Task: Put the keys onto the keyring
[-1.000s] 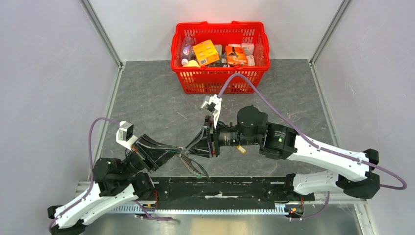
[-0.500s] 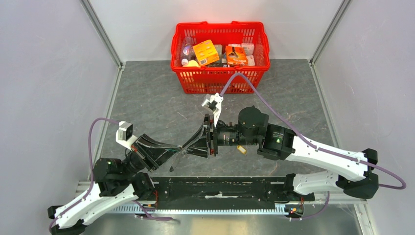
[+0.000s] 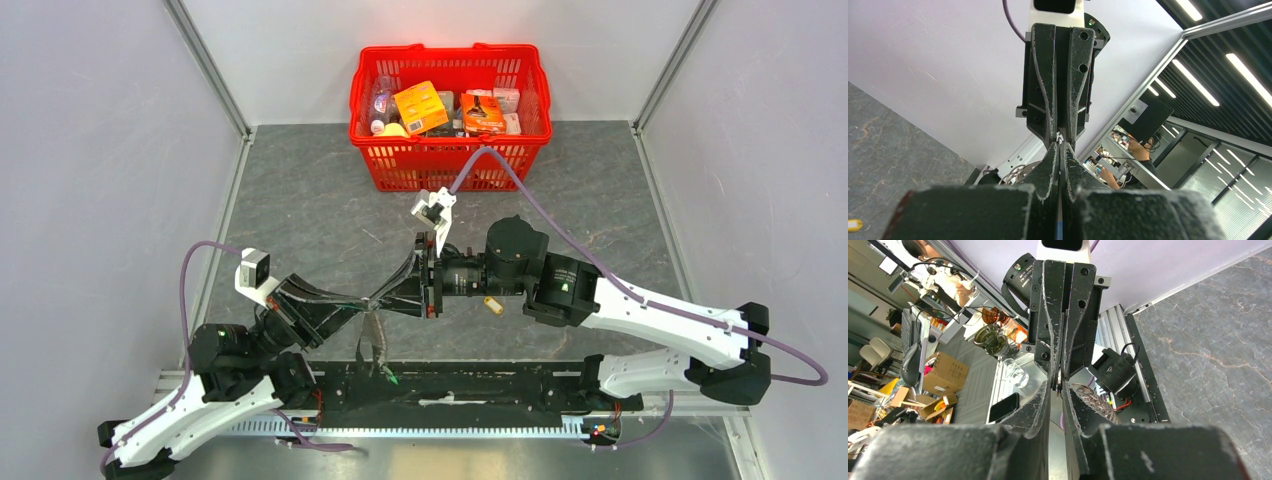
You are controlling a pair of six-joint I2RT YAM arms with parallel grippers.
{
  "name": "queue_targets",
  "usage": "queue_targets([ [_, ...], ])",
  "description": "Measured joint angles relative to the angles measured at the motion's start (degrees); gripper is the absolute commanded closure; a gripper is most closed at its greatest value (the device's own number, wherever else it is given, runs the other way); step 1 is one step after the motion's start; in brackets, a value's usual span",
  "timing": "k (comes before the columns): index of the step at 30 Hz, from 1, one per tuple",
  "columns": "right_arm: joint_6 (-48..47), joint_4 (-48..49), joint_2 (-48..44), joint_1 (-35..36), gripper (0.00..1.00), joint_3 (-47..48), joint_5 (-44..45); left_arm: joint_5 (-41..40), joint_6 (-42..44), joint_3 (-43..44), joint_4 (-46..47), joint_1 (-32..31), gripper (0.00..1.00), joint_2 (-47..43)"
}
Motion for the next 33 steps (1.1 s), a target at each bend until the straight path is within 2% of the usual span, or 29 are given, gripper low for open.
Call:
queue_targets([
  [15,0.9,1.6,0.6,0.0,0.79,-0.3,-0.4,-0.3,0.0,-0.1,0.8,0.0,0.98,-0.1],
  [22,1.5,3.0,0.5,0.2,0.69,-1.1,-0.5,-0.7,0.0,-0.2,1.2,0.0,0.98,-0.1],
  [33,1.9,2.4,0.2,1.7,0.68,-4.1,-0.6,-2.1,0.0,-0.4,1.3,0.0,0.98,-0.2],
])
